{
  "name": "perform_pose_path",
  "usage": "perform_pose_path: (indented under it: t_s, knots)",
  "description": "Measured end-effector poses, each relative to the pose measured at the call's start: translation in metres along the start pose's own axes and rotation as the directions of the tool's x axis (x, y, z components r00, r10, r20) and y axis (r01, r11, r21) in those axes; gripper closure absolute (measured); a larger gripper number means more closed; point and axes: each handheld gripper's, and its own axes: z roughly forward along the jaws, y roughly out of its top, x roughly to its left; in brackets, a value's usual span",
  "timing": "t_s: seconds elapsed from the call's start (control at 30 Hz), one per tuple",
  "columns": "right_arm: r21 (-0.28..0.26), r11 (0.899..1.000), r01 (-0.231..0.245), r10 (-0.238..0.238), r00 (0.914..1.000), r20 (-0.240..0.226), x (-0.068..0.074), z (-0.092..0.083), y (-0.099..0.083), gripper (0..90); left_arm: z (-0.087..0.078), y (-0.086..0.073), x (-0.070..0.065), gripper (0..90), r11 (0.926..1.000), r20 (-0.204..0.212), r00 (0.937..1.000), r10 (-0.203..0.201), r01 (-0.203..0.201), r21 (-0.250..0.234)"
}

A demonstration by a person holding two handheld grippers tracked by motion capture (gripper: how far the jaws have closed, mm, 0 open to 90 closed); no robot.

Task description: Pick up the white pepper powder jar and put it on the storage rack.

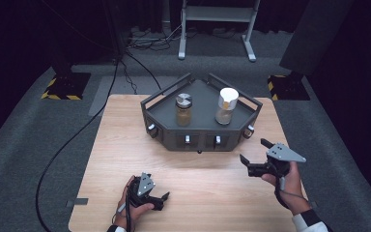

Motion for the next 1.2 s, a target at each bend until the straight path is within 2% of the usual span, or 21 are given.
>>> perform_pose_path:
  t_s: [0.33,0.63,0.93,1.2]
  knots:
    - [0.046,0.999,0.001,-0.001,1.0000,-0.004,0.012,-0.006,-0.031,2.5,0.000,0.000,0.000,1.4,1.0000,-0.001,1.0000,0.000,0.000,0.000]
    - [0.073,0.997,-0.009,0.010,0.9999,-0.011,0.014,-0.007,-0.047,2.5,0.000,0.000,0.000,1.3,1.0000,-0.002,1.0000,0.000,0.000,0.000]
    - [0.130,0.991,-0.011,0.013,0.9998,-0.015,0.020,-0.008,-0.067,2.5,0.000,0.000,-0.001,1.3,1.0000,-0.003,1.0000,0.001,-0.001,-0.001]
    - [0.177,0.984,-0.033,0.038,0.9989,-0.027,0.022,-0.005,-0.083,2.5,0.000,0.000,-0.001,1.3,1.0000,-0.004,1.0000,0.001,-0.001,-0.001]
